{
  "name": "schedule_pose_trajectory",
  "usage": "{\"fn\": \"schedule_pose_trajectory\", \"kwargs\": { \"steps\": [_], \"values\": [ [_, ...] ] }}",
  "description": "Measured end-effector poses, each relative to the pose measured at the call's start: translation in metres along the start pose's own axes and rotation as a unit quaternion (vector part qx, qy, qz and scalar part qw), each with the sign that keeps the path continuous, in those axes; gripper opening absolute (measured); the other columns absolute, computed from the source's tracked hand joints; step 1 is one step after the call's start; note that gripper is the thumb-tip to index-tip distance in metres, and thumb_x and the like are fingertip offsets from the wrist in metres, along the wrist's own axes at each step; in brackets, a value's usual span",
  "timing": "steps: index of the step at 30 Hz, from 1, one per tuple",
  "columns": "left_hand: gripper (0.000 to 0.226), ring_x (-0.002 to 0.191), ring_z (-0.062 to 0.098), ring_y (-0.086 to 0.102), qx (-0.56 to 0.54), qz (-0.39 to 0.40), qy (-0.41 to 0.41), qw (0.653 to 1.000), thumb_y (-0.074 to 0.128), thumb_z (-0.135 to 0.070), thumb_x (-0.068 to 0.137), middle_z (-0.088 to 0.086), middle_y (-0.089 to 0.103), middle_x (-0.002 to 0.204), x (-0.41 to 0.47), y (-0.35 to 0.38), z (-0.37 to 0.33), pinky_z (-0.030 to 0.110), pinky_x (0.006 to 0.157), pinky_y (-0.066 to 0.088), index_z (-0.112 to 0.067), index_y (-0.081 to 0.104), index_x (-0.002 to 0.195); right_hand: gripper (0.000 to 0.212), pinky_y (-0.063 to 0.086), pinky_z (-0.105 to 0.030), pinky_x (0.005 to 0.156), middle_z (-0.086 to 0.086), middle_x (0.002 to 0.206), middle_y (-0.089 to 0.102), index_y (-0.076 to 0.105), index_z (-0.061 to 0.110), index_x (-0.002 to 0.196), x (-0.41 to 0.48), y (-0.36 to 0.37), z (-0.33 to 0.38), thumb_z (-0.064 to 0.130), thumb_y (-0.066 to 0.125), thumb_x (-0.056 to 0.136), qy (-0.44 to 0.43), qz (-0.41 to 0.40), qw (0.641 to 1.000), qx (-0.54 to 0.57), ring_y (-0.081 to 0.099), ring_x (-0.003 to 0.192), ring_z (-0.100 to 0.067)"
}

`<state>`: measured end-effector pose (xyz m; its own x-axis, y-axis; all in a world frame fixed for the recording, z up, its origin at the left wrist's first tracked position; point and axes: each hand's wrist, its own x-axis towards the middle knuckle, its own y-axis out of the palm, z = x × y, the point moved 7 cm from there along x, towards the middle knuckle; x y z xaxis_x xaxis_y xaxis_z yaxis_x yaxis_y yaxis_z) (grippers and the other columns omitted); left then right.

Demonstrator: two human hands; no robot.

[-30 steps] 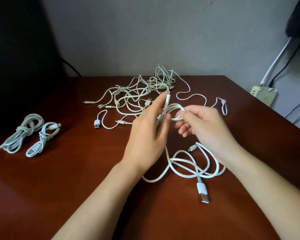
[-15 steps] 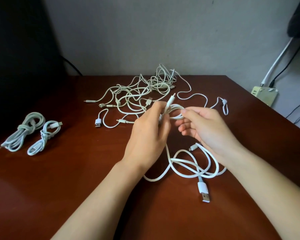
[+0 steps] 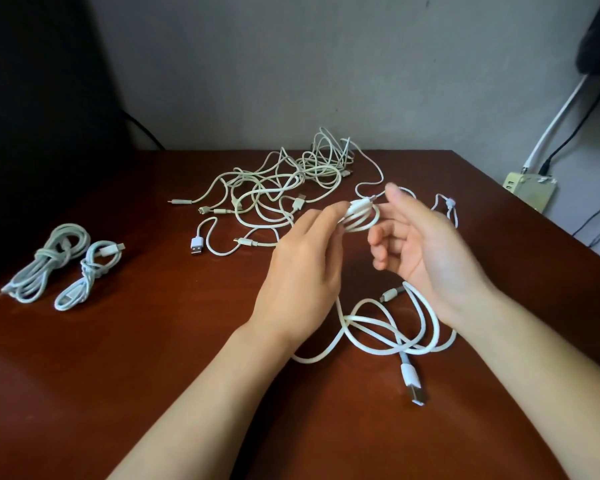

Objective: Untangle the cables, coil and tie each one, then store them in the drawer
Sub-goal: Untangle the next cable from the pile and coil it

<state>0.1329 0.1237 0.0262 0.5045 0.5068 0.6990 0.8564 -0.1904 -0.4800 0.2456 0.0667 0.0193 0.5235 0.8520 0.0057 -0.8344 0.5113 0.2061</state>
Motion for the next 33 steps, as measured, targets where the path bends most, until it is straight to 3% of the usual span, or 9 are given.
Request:
{"fn": "schedule_pose_trajectory", "kwargs": {
  "steps": [3,8,10,13,16,23,29,33],
  "values": [
    [0.031,0.08,0.001,0.044,0.002,0.009,0.004,1.0,0.042,-0.013,0.097,-0.005,0.051,0.097,-0.001,0.002,-0.001,0.006,0.075,0.035,-0.007,0.058,0.122,0.019,0.04,-0.019,0.047,0.002,0.056,0.055,0.063,0.017,0.072,-0.002,0.0,-0.001,0.036,0.066,0.076,-0.005,-0.012,1.0,-0.024,0.046,0.048,-0.009],
    [0.031,0.089,0.011,0.052,0.013,0.026,0.013,0.999,0.042,-0.012,0.097,0.004,0.058,0.103,-0.001,0.004,-0.004,0.018,0.078,0.04,-0.006,0.058,0.123,0.017,0.042,-0.016,0.046,0.004,0.055,0.056,0.065,0.018,0.07,-0.002,-0.004,-0.004,0.03,0.066,0.082,0.011,-0.034,0.999,-0.02,0.046,0.047,-0.006],
    [0.027,0.086,0.011,0.051,0.004,0.034,0.009,0.999,0.042,-0.012,0.098,0.001,0.056,0.098,-0.001,0.004,-0.005,0.02,0.076,0.04,-0.007,0.057,0.12,0.015,0.043,-0.015,0.045,0.005,0.054,0.057,0.066,0.017,0.073,-0.003,-0.004,-0.004,0.028,0.066,0.083,0.016,-0.038,0.999,-0.016,0.047,0.045,-0.005],
    [0.012,0.075,0.009,0.049,-0.046,0.062,-0.042,0.996,0.044,-0.013,0.099,-0.012,0.05,0.088,-0.002,0.006,-0.001,0.024,0.069,0.038,-0.019,0.042,0.109,0.012,0.044,-0.014,0.043,0.006,0.051,0.059,0.066,0.013,0.083,-0.003,-0.003,-0.008,0.023,0.063,0.088,0.036,-0.041,0.999,-0.005,0.049,0.042,-0.003],
    [0.022,0.078,0.008,0.051,-0.054,0.065,-0.045,0.995,0.047,-0.013,0.098,-0.012,0.048,0.09,-0.002,0.005,-0.001,0.024,0.069,0.04,-0.026,0.031,0.105,0.011,0.043,-0.014,0.042,0.005,0.05,0.058,0.066,0.012,0.086,-0.002,-0.002,-0.011,0.021,0.061,0.09,0.055,-0.039,0.998,0.012,0.048,0.042,-0.003],
    [0.026,0.09,0.019,0.055,-0.046,0.058,-0.021,0.997,0.045,-0.015,0.096,-0.008,0.048,0.1,-0.002,0.004,-0.007,0.039,0.076,0.048,-0.033,0.03,0.106,0.024,0.039,-0.015,0.043,0.005,0.051,0.05,0.06,0.02,0.073,-0.004,0.006,-0.014,0.038,0.07,0.062,0.067,-0.01,0.997,0.038,0.04,0.041,-0.004],
    [0.025,0.086,0.019,0.051,-0.023,0.048,0.023,0.998,0.045,-0.013,0.094,-0.016,0.04,0.093,-0.002,0.004,-0.013,0.036,0.073,0.045,-0.03,0.03,0.106,0.024,0.035,-0.016,0.045,0.009,0.044,0.032,0.058,0.023,0.047,-0.005,0.007,-0.014,0.039,0.07,0.06,0.063,0.002,0.996,0.063,0.027,0.04,-0.004],
    [0.033,0.092,0.011,0.054,-0.105,0.06,-0.024,0.992,0.051,-0.008,0.095,-0.016,0.047,0.097,-0.003,0.007,-0.012,0.023,0.079,0.043,-0.03,0.03,0.108,0.024,0.04,-0.016,0.046,0.008,0.044,0.038,0.063,0.02,0.062,-0.003,0.009,-0.012,0.044,0.066,0.063,0.066,0.028,0.995,0.068,0.032,0.04,-0.003]
  ]
}}
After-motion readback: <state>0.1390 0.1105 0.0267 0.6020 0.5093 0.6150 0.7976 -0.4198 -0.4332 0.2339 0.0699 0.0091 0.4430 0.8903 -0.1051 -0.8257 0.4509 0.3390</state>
